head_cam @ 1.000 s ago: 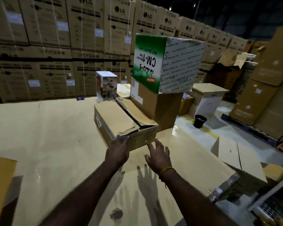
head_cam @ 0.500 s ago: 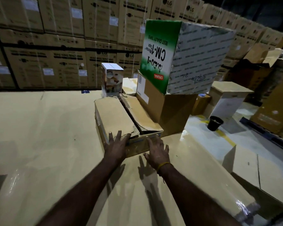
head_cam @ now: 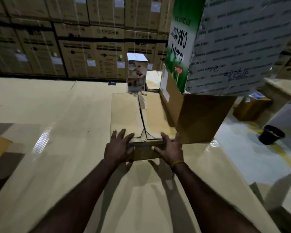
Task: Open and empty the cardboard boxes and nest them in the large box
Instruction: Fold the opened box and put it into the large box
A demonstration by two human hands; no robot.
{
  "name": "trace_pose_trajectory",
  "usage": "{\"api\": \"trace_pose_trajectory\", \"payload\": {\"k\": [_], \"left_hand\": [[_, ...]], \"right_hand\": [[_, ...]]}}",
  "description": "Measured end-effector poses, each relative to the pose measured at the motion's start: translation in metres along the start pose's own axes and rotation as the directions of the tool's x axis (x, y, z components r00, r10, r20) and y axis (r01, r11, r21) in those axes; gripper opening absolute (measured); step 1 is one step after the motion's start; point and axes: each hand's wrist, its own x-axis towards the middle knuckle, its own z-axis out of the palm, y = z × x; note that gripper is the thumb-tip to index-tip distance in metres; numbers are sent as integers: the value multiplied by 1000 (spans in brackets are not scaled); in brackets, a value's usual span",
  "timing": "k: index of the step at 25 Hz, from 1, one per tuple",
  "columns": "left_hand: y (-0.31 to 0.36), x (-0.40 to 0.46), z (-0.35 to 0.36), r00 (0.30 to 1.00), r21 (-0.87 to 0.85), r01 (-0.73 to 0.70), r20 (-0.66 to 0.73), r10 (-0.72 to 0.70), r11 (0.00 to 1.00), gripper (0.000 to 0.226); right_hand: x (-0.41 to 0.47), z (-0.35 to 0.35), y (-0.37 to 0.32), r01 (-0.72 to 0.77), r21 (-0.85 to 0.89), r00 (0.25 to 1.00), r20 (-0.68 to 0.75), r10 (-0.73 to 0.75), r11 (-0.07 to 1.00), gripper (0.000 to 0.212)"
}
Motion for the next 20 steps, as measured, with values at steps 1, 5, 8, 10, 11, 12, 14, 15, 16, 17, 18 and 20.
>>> {"api": "trace_pose_trajectory", "payload": {"k": [1,5,8,10,11,12,14,15,16,17,18,20], "left_hand": [[0,-4,0,1000,-18,3,-1,-3,1000,65],[1,-33,-4,999,-73,-23,-49,19,997,64],[-2,-65,-12,1000,-102,-2,-4,2,995,65],[-5,-97,-18,1000,-129,9,-11,-11,992,65],[-5,-119,-20,999,-131,10,-34,-15,991,65],[-3,-142,-22,999,-125,19,-48,-25,992,66],[1,-188,-29,998,-76,55,-27,-58,996,73],[4,-212,-31,997,-47,72,21,-71,996,77],[8,-234,-37,995,-21,81,57,-79,997,80],[9,-256,-39,993,-2,79,91,-78,997,83],[10,-278,-43,991,3,73,111,-73,997,85],[16,-317,-48,993,-16,34,114,-32,999,91]], "right_hand": [[-2,0,1,1,28,1000,0,-1,1000,77],[-13,-13,-2,-8,135,1000,4,7,991,59],[-31,-16,-12,-75,189,997,-1,76,979,45],[-57,-11,-20,-116,218,991,-40,128,969,41],[-74,-6,-25,-135,237,986,-68,155,962,40],[-93,0,-30,-151,260,978,-103,183,954,39],[-129,15,-43,-175,287,955,-184,233,942,38],[-146,23,-50,-192,289,940,-220,260,938,38],[-161,29,-56,-205,300,925,-253,284,932,37],[-176,33,-62,-219,325,909,-276,314,920,34],[-189,35,-67,-233,357,895,-285,343,904,32],[-207,36,-66,-236,373,895,-276,350,897,30]]}}
